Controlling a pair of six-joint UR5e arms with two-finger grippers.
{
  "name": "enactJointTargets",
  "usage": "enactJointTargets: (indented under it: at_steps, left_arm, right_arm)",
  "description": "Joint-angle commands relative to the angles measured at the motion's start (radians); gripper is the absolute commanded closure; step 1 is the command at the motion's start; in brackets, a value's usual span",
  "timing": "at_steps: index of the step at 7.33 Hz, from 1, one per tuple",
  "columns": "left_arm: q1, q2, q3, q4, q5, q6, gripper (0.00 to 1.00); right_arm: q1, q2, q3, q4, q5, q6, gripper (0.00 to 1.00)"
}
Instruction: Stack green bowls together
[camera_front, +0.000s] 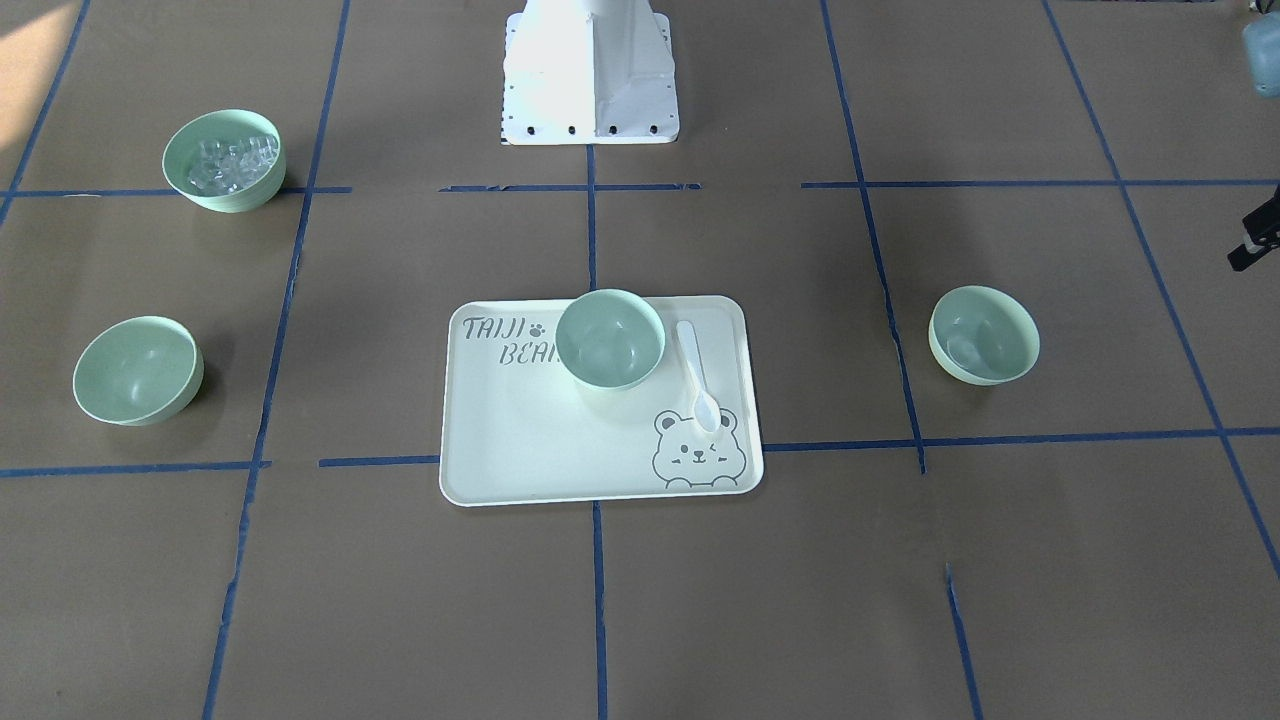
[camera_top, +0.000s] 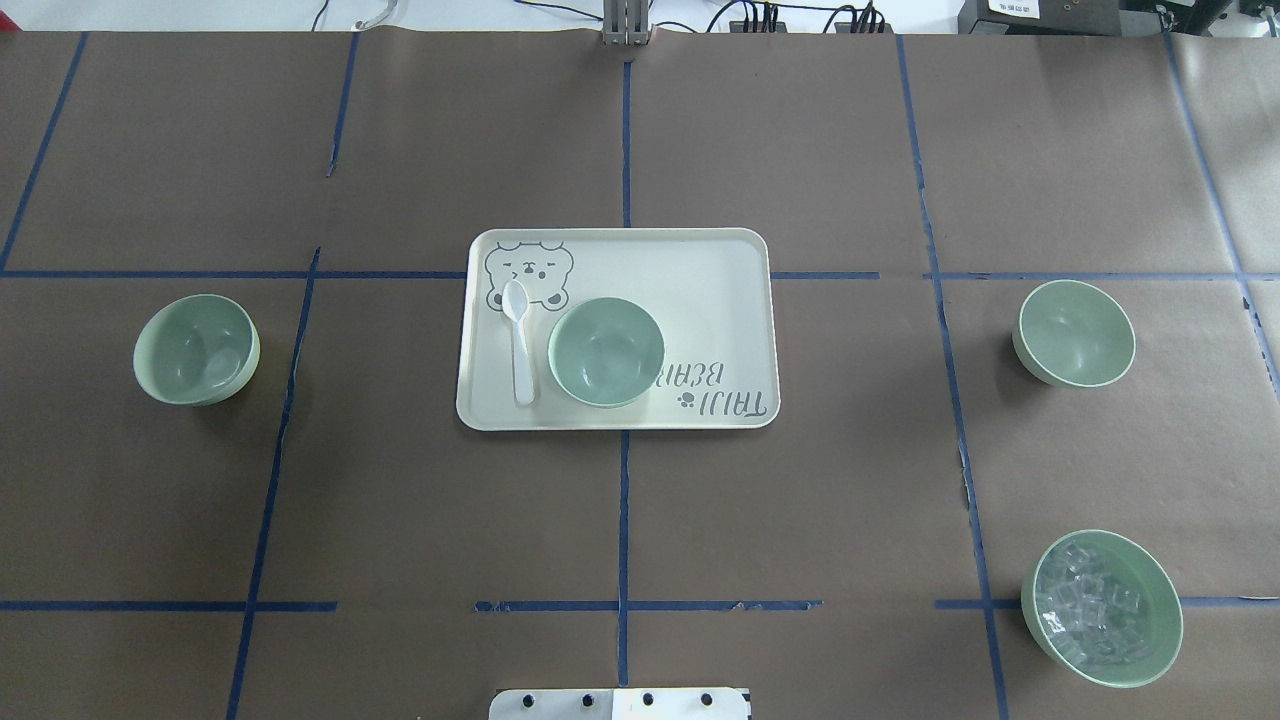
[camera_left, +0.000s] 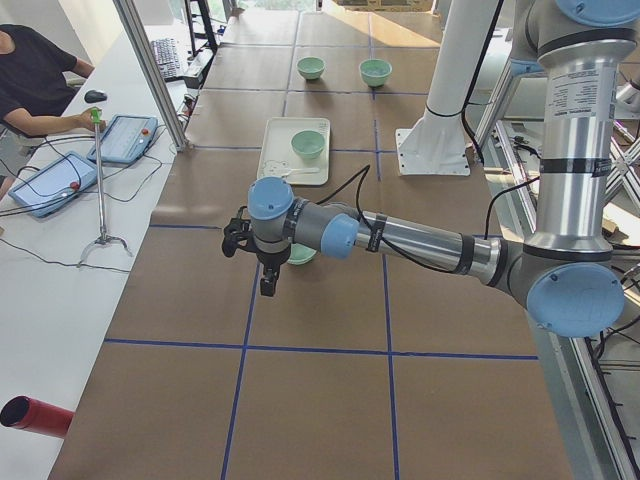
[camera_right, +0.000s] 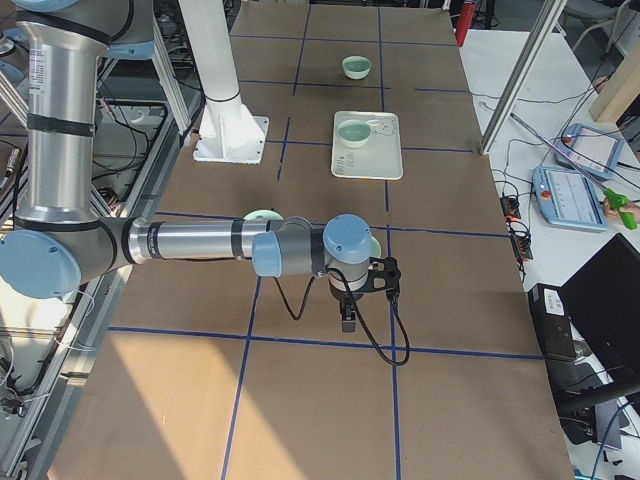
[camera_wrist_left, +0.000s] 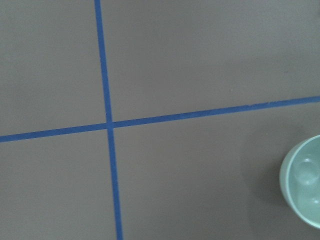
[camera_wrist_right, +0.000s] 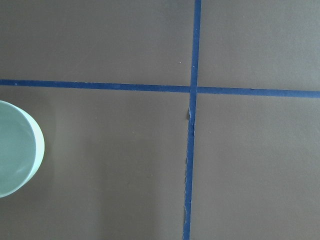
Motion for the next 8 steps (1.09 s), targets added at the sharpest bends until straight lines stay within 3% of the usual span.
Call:
enactJointTargets:
  at_steps: [1,2,5,8]
  left_arm:
    - [0.109,0.025,0.002,-0.202,0.002,-0.281,0.00]
    - [0.143,0.027,0.001,-0.225,0.028,-0.355,0.00]
    - [0.337,0.027,0.042,-0.404,0.230,-0.659,0.00]
    - [0.466,0.019,0.117,-0.508,0.338,-0.778,0.01]
  right_arm:
    - [-0.004,0.008,0.004,-0.004,0.006,-0.004,0.00]
    - [-0.004,0.045,0.004,-0.004,0.012,-0.002,0.00]
    - [-0.006,0.048,0.009,0.002,0.012,0.004,0.00]
    - [-0.114,0.064,0.073,0.004,0.040,0.222,0.00]
